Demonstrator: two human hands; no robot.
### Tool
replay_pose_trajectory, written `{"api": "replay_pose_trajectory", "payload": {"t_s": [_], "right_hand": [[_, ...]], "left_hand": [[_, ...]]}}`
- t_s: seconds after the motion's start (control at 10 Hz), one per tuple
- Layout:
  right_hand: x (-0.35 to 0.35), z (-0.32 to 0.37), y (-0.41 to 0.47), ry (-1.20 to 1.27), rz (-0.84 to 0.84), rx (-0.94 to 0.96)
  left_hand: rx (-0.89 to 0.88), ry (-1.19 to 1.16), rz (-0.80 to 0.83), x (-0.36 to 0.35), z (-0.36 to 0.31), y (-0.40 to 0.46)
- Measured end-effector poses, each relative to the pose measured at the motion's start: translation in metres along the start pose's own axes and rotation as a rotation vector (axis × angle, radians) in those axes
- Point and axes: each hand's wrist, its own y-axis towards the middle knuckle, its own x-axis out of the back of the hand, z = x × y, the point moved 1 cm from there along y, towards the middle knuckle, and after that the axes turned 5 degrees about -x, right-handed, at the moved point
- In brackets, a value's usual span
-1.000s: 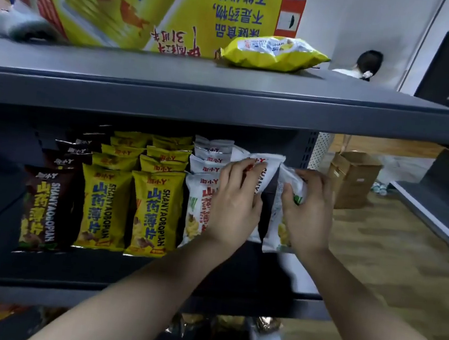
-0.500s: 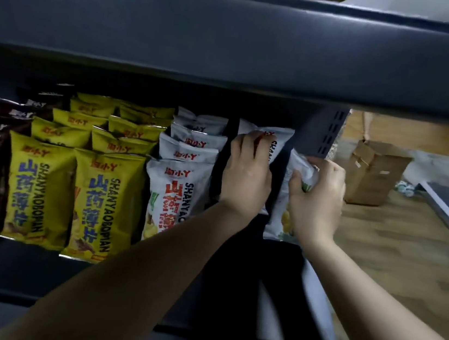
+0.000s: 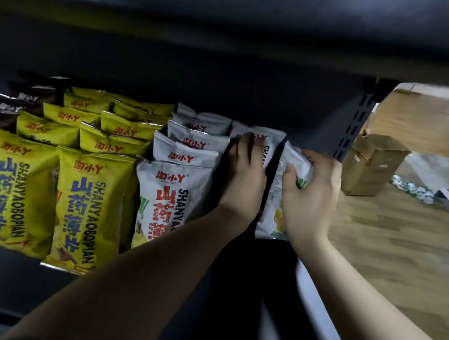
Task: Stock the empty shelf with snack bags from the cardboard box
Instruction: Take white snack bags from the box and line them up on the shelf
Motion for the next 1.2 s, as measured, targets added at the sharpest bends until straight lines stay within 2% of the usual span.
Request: {"api": "replay_pose_trajectory", "payload": {"t_s": [0.1,0.3,0.4,0.6,0.7,0.9,1.1,1.2], "right_hand": [[-0.001,-0.002,-0.003,0.028,-0.006,0.017],[0.0,-0.003,-0.006,0.064,-0.029,0.039],[0.004,0.0,-0.009,0.084,-0.036,0.04],[0.009,0.009,-0.01,0.093,-0.004,-0.029],[-0.001,0.017,-0.014,0.087,0.007,0.013],[-0.035,0.037,-0.022,0.026,0.043,0.078],[-0.069,0.032,-0.037,-0.05,-0.083,0.14],[-0.078,0.037,-0.038,-0.085,-0.068,0.035]], "left_hand": [[0.032,-0.018,0.017,-0.007,-0.001,0.005],[-0.036,0.115,0.139,-0.008,0.0,0.006],[-0.019,0.083,0.177,0.002,-0.001,0.005],[-0.094,-0.244,0.202,0.045,-0.003,-0.008],[-0.068,-0.351,0.222,0.072,-0.004,-0.02],[0.128,-0.548,0.204,0.091,0.004,-0.029],[0.248,-0.74,0.284,0.102,-0.001,-0.029],[0.145,-0.332,0.259,0.067,-0.001,-0.028]]}}
